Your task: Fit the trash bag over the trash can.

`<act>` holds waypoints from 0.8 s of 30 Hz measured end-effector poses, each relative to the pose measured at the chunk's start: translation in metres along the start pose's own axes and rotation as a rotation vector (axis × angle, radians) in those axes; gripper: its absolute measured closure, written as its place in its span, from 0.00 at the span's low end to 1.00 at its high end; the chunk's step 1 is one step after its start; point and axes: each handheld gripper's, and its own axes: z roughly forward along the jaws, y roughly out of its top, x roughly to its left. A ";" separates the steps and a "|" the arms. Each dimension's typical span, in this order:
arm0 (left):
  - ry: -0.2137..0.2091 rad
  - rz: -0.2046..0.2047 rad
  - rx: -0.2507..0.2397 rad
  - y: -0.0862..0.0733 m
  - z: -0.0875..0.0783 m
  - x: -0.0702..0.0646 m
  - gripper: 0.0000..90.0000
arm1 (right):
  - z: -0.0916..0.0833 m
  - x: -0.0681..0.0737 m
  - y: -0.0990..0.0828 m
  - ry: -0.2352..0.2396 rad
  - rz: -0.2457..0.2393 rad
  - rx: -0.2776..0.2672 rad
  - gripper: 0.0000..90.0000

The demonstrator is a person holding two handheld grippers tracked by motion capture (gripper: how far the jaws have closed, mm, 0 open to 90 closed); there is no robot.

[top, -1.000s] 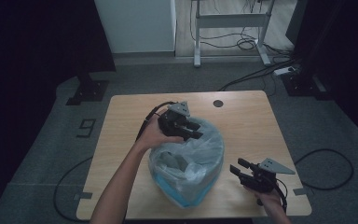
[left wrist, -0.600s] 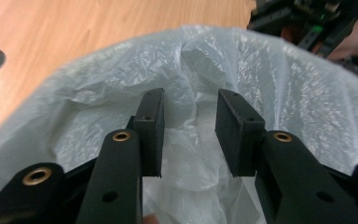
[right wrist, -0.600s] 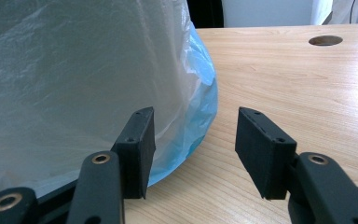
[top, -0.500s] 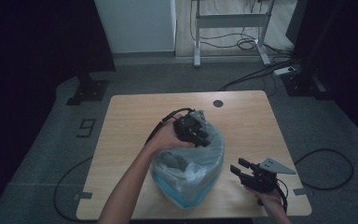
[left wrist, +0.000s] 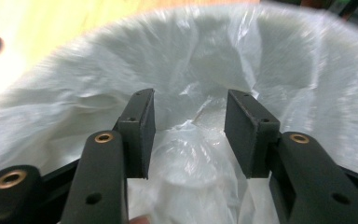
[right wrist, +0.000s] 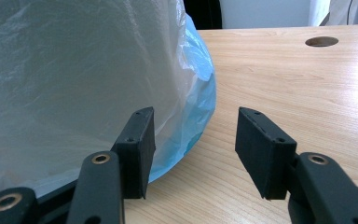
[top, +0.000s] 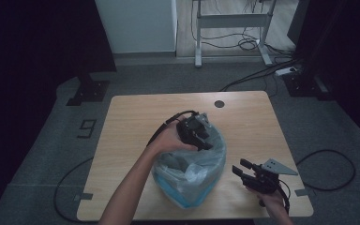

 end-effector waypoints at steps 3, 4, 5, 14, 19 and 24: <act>0.010 -0.005 -0.049 -0.004 -0.015 0.000 0.57 | 0.000 0.000 0.000 -0.002 0.001 -0.001 0.52; 0.011 -0.008 -0.065 -0.006 -0.020 -0.001 0.57 | 0.000 0.000 0.000 -0.002 0.001 0.000 0.52; 0.009 -0.008 -0.079 -0.008 -0.024 -0.001 0.57 | 0.000 0.000 0.000 -0.001 0.000 -0.001 0.52; -0.024 0.023 -0.147 -0.026 -0.047 -0.021 0.58 | 0.003 0.002 -0.001 -0.010 -0.002 0.008 0.51; -0.062 0.054 -0.137 -0.028 -0.047 -0.032 0.59 | 0.004 0.002 -0.001 -0.012 -0.001 0.012 0.51; -0.083 0.076 -0.109 -0.026 -0.039 -0.040 0.60 | 0.005 0.003 -0.002 -0.016 -0.004 0.018 0.51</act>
